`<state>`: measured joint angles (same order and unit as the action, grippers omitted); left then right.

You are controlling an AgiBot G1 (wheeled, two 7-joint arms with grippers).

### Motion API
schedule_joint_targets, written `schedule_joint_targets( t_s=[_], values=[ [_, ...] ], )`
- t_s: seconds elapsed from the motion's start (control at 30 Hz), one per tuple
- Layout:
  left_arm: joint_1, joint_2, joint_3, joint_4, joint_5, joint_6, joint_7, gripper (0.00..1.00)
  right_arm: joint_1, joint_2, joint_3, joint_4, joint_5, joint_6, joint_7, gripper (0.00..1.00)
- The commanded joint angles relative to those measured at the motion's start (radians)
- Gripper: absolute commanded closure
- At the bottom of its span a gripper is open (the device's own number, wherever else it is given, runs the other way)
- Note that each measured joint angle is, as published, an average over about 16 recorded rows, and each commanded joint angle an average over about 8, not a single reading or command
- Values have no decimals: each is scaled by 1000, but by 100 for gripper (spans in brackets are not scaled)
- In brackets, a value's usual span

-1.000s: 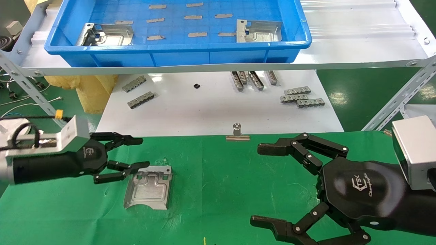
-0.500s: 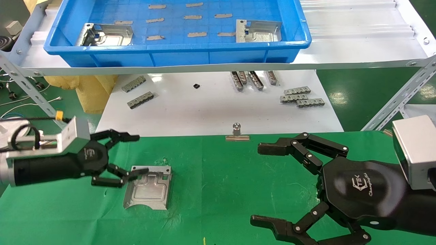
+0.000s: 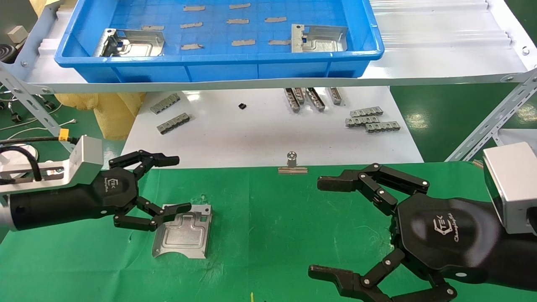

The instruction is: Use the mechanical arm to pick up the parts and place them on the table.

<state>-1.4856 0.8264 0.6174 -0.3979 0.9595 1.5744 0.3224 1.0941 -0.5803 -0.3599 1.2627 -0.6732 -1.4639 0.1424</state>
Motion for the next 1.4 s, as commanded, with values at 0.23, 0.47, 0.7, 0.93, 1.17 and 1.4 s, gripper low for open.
schedule_joint_targets(
  t_s=[0.23, 0.47, 0.7, 0.93, 1.17, 1.4],
  values=[
    [79, -41, -65, -169, -44, -15, -97, 0, 0, 0, 0, 0, 0, 0, 0, 0],
    [147, -77, -121, -317, -82, -28, -183, 0, 0, 0, 0, 0, 0, 0, 0, 0],
    [215, -113, -177, -464, -120, -41, -267, 0, 0, 0, 0, 0, 0, 0, 0, 0],
    [284, -149, -233, -612, -158, -54, -352, 0, 0, 0, 0, 0, 0, 0, 0, 0],
    [353, -185, -290, -761, -196, -68, -438, 0, 0, 0, 0, 0, 0, 0, 0, 0],
    [411, -215, -338, -887, -229, -78, -509, 0, 0, 0, 0, 0, 0, 0, 0, 0]
  ],
)
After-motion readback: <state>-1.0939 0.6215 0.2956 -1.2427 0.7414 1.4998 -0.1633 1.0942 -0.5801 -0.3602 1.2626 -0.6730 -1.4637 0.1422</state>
